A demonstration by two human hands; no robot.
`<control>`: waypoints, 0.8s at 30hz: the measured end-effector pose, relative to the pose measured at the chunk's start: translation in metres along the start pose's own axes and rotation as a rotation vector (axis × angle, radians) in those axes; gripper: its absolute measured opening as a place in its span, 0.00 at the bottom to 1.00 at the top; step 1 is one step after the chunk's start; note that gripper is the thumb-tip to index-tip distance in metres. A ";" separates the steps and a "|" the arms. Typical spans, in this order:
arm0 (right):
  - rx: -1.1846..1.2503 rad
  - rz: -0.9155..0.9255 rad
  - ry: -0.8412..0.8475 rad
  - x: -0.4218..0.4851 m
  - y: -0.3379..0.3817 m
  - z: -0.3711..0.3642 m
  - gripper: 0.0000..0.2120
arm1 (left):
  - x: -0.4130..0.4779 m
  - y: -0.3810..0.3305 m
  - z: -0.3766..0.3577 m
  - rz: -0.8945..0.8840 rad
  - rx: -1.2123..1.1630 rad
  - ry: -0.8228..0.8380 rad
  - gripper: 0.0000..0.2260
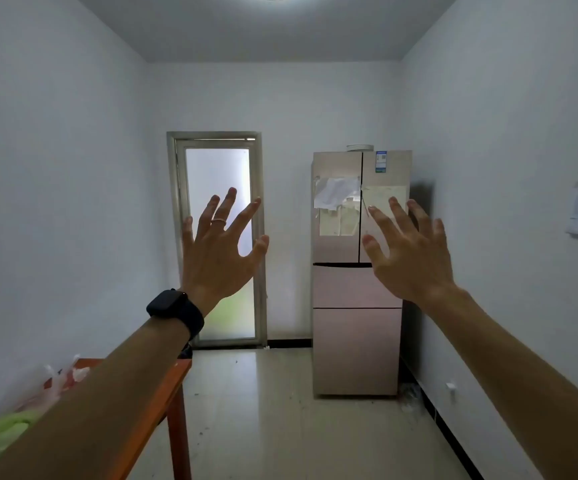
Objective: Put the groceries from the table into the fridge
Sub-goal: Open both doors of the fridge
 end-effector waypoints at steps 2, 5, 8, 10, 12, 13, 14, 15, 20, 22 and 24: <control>0.009 0.014 -0.068 -0.004 0.001 0.003 0.31 | -0.001 -0.003 0.001 -0.005 -0.017 -0.014 0.29; 0.041 0.034 -0.164 -0.015 0.000 0.001 0.29 | -0.007 -0.005 -0.002 -0.018 -0.070 -0.041 0.28; 0.093 0.060 -0.263 -0.029 -0.001 0.000 0.27 | -0.019 -0.007 -0.004 -0.016 -0.140 -0.063 0.26; 0.147 0.078 -0.326 -0.041 0.000 -0.002 0.25 | -0.032 -0.010 -0.008 0.002 -0.194 -0.053 0.23; 0.195 0.083 -0.358 -0.055 -0.001 -0.009 0.22 | -0.045 -0.015 -0.014 -0.005 -0.241 -0.047 0.21; 0.213 0.076 -0.359 -0.062 -0.002 -0.013 0.21 | -0.053 -0.017 -0.018 -0.013 -0.255 -0.045 0.21; 0.229 0.063 -0.351 -0.070 -0.004 -0.019 0.20 | -0.060 -0.019 -0.024 -0.023 -0.257 -0.042 0.20; 0.250 0.046 -0.339 -0.079 -0.007 -0.025 0.20 | -0.067 -0.021 -0.030 -0.027 -0.253 -0.034 0.20; 0.359 -0.029 -0.240 -0.126 -0.023 -0.067 0.19 | -0.111 -0.029 -0.080 0.019 -0.250 0.089 0.18; 0.389 -0.038 -0.203 -0.144 -0.033 -0.085 0.19 | -0.128 -0.028 -0.104 0.046 -0.261 0.168 0.18; 0.411 -0.052 -0.173 -0.158 -0.042 -0.102 0.19 | -0.143 -0.026 -0.125 0.084 -0.264 0.241 0.18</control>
Point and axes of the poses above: each hand's wrist, its own x-axis towards the middle knuckle, its own z-axis out of the back of the hand, y = z × x, the point moved 1 cm from there along x, towards the middle knuckle, and after that the axes turned 8 degrees about z, right-handed, at the moved point
